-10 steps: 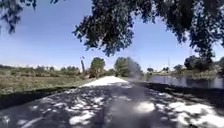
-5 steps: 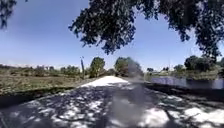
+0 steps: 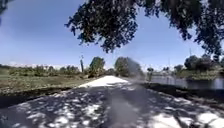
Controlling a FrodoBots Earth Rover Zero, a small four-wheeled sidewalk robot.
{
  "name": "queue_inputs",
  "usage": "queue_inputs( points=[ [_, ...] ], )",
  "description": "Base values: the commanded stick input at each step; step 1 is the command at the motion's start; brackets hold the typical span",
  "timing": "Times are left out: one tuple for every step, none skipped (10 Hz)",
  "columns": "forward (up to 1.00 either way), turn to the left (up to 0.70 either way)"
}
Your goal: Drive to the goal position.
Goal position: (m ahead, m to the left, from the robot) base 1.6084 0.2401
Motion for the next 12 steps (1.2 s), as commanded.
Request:
queue_inputs(
  points=[
    [0.7, 0.0],
    [0.7, 0.0],
    [0.7, 0.0],
    [0.7, 0.0],
    [0.7, 0.0],
    [0.7, 0.0],
    [0.7, 0.01],
    [0.7, 0.03],
    [0.7, 0.06],
    [0.7, 0.12],
    [0.7, 0.07],
    [0.7, 0.03]
  ],
)
